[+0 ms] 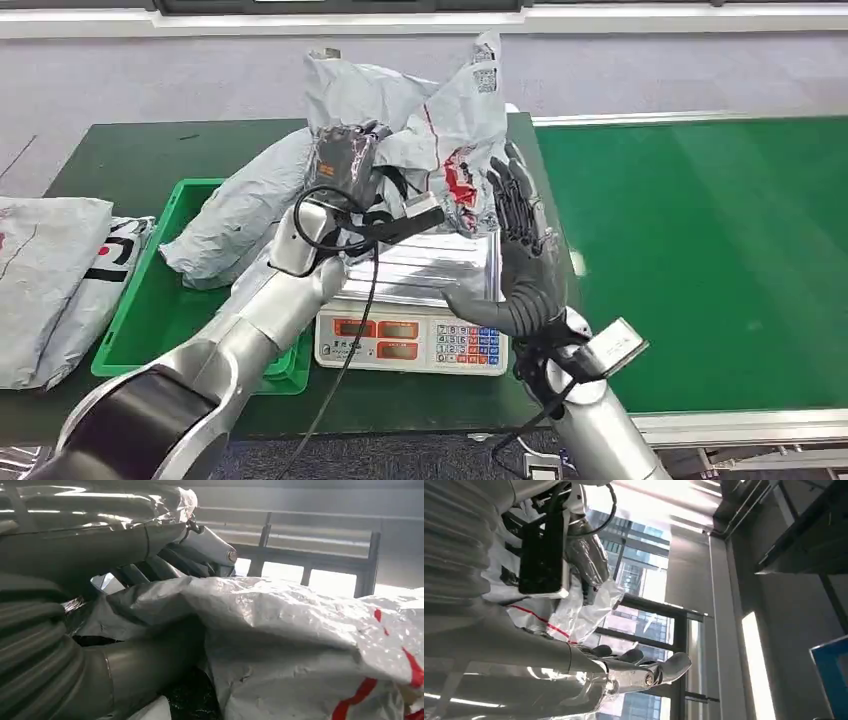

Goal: Moved the parcel from conveyor to table for the left to box.

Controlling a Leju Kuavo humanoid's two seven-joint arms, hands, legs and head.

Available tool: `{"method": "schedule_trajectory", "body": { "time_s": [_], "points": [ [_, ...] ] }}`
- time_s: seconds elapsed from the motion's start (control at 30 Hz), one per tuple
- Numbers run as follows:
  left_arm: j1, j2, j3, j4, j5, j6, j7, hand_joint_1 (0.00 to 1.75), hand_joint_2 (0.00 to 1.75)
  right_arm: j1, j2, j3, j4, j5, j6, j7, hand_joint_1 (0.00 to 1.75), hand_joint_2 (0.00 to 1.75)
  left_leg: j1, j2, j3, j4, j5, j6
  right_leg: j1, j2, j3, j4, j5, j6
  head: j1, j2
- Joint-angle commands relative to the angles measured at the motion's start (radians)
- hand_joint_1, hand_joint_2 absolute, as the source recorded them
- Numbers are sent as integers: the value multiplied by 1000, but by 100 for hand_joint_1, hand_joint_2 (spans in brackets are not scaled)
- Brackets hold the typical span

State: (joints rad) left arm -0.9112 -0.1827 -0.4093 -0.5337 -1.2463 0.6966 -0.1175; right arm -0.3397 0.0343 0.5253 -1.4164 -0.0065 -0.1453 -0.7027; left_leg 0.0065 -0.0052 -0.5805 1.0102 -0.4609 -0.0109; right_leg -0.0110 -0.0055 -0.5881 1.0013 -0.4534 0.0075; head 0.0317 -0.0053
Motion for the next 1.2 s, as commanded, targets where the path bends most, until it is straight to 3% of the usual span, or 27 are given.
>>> {"method": "schedule_trajectory", "body": {
  "time_s": [0.03,0.13,0.27,0.33,0.43,0.57,0.8,1.0,1.13,1.17,1.2],
  "points": [
    [139,107,151,-349,106,2,-56,175,175,143,9,-72,-176,127,69,31,0,175,0,3,2,-3,1,0,0,3,1,-3,2,-1,0,0],
    [211,185,229,-470,163,2,-55,175,175,232,6,-103,-264,178,106,44,0,175,0,4,1,-2,0,0,0,4,-1,-1,0,-1,0,0],
    [258,227,341,-473,275,2,-69,175,175,283,3,-122,-299,200,114,42,0,175,0,6,2,-2,-1,-1,2,7,-1,-2,0,-2,0,0],
    [307,243,489,-454,240,2,-39,175,175,311,-4,-130,-307,211,130,45,0,175,0,6,3,-3,-1,-2,2,7,0,-2,-1,-3,0,0],
    [364,270,606,-402,342,2,-190,175,175,318,-8,-133,-298,211,143,33,0,175,0,10,5,-5,-2,-2,2,11,0,-3,0,-3,0,0],
    [369,263,624,-406,340,2,-193,175,175,317,-8,-133,-297,211,143,32,0,175,1,9,1,-2,-2,-2,3,9,-3,-1,-1,-3,0,0],
    [500,215,736,-492,392,2,-238,175,175,370,-12,-139,-364,235,110,50,0,175,0,7,4,-5,-2,-1,2,7,1,-3,-1,-4,0,0],
    [518,201,739,-495,412,2,-242,175,175,375,-11,-138,-372,238,107,54,0,175,1,5,2,-3,-3,-2,2,6,-1,-2,-2,-4,0,0],
    [625,174,672,-614,563,-2,-268,175,175,391,-15,-140,-388,247,93,60,0,175,0,5,5,-6,-2,-1,1,5,2,-4,-1,-3,0,0],
    [657,162,661,-665,599,2,-280,21,175,406,-15,-143,-399,250,89,60,0,175,0,6,3,-3,-3,-1,1,7,-1,-2,-2,-3,0,0],
    [709,142,643,-750,700,-27,-310,0,175,433,-13,-150,-417,267,83,55,0,175,0,6,4,-5,-3,-1,1,6,1,-4,-1,-3,0,0]
  ]
}}
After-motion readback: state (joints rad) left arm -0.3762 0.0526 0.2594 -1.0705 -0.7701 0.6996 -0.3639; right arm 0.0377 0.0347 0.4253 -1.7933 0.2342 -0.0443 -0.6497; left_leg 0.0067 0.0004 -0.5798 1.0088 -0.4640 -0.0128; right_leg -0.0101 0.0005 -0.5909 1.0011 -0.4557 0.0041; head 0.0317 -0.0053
